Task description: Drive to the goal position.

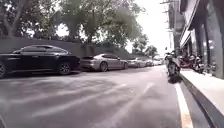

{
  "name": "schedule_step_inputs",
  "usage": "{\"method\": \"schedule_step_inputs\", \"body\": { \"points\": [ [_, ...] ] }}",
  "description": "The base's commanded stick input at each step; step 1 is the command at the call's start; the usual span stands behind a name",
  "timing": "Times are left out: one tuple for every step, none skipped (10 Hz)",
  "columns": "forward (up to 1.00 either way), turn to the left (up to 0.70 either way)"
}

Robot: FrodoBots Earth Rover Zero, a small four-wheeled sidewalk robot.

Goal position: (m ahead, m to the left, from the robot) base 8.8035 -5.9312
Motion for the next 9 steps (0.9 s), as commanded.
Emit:
{"method": "schedule_step_inputs", "body": {
  "points": [
    [0.0, 0.0],
    [0.0, 0.0],
    [0.0, 0.0],
    [0.0, 0.0],
    [0.23, 0.0],
    [0.45, 0.0],
    [0.45, 0.0],
    [0.45, 0.0],
    [0.45, 0.0]
  ]
}}
